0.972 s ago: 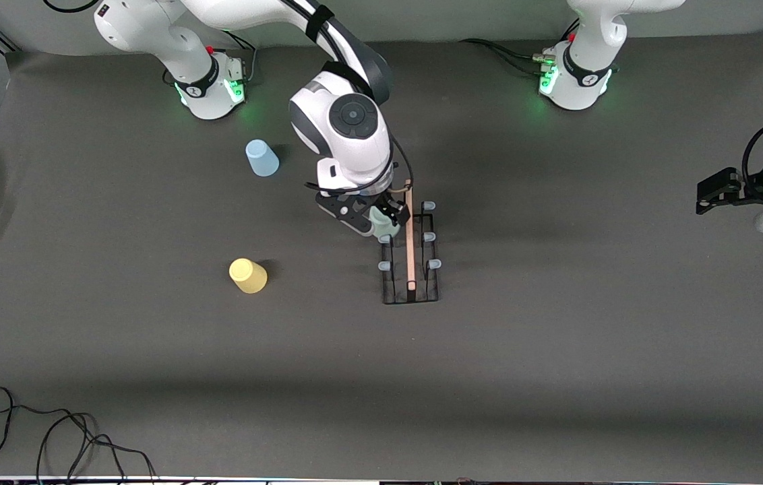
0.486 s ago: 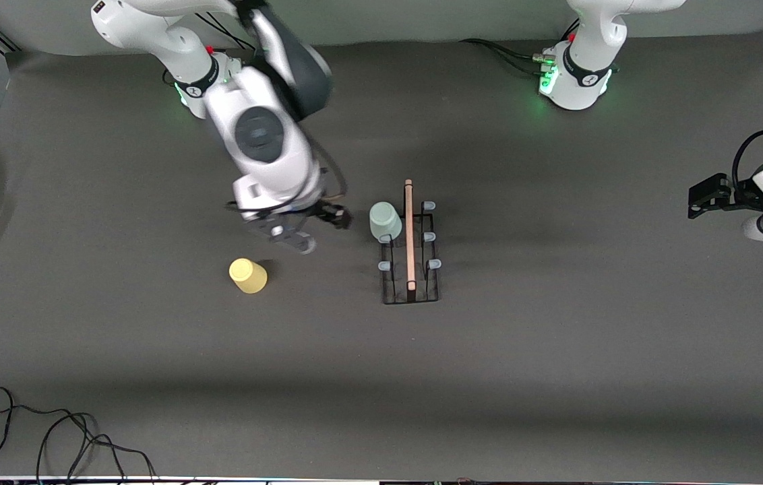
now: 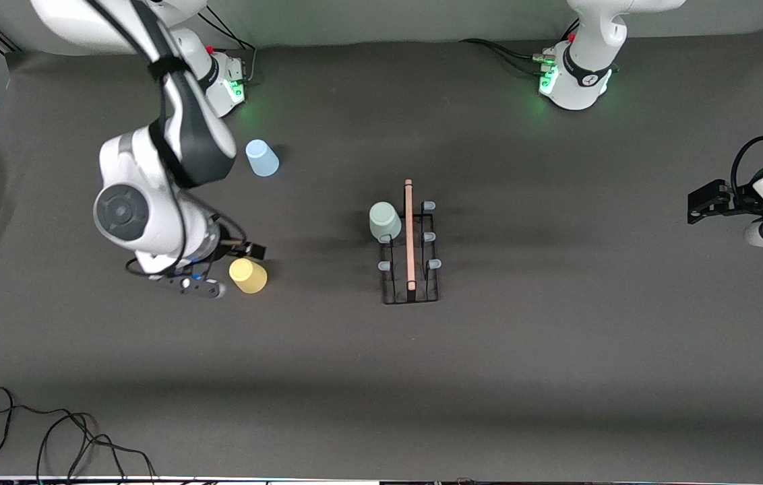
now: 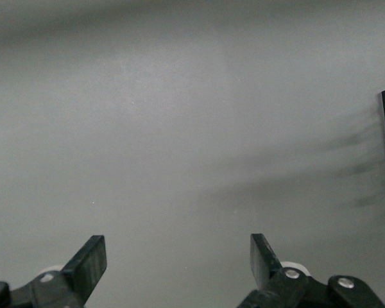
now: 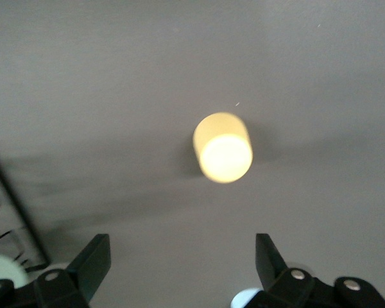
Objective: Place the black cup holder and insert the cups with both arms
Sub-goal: 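Release the green cup and grasp the yellow cup with the right gripper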
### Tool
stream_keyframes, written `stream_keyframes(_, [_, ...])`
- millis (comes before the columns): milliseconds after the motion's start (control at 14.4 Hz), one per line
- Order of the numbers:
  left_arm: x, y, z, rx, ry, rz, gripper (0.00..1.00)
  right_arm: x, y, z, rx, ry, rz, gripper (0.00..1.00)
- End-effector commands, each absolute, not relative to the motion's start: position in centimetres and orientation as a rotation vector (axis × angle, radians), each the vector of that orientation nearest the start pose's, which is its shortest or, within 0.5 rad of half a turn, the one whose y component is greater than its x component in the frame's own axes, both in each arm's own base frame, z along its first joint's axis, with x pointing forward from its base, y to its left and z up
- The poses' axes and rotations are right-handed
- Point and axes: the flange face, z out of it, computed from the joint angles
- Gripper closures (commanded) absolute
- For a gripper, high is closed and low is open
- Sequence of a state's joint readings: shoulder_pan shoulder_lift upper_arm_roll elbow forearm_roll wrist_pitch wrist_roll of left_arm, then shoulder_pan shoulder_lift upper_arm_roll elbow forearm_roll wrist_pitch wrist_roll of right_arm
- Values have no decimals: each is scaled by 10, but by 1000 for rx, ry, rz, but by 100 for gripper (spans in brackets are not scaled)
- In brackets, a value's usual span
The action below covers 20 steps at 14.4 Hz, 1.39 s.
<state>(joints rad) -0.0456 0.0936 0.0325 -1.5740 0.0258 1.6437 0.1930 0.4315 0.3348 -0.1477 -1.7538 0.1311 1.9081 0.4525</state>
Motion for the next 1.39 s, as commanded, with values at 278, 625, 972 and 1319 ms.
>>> stream_keyframes(278, [589, -2, 578, -3082, 284, 20, 0, 566, 159, 279, -3092, 266, 133, 0])
stream_keyframes(625, [596, -5, 572, -3079, 290, -6, 0, 554, 152, 236, -3098, 235, 42, 0])
stream_keyframes(972, [595, -1, 568, -3080, 284, -1, 0, 552, 154, 212, -3080, 276, 12, 6])
stream_keyframes(1319, [596, 3, 567, -3081, 269, 1, 0, 552, 157, 241, -3065, 270, 36, 100])
